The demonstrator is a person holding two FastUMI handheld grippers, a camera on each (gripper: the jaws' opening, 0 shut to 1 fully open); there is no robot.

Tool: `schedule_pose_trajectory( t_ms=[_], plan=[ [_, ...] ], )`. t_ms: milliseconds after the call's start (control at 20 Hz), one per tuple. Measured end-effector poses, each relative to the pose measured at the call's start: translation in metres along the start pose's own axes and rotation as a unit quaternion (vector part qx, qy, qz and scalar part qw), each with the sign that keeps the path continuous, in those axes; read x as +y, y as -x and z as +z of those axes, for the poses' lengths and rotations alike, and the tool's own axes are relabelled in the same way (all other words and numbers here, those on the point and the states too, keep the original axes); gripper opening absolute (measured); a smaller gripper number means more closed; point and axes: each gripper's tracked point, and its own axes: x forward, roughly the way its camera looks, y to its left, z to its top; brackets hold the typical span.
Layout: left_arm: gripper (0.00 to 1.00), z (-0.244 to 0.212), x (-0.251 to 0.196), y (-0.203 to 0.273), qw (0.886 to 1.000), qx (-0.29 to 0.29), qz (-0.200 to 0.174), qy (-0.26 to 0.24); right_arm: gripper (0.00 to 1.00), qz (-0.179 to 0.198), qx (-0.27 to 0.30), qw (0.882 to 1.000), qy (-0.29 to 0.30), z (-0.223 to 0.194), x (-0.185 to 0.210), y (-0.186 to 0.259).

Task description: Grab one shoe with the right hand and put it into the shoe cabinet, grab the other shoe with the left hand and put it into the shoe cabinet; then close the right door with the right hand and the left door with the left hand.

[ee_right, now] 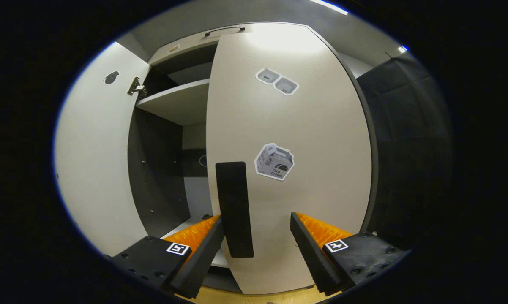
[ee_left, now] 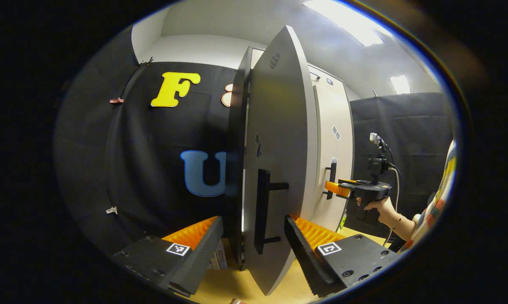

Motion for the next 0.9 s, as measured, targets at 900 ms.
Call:
schedule_pose_trajectory(
  t_ms=[900],
  plan=[
    [0.94, -0.007, -0.063, -0.070, 0.998, -0.006, 0.006, 0.068, 0.98, 0.049, 0.019, 0.996, 0.067, 0.025, -0.077, 0.176]
  ],
)
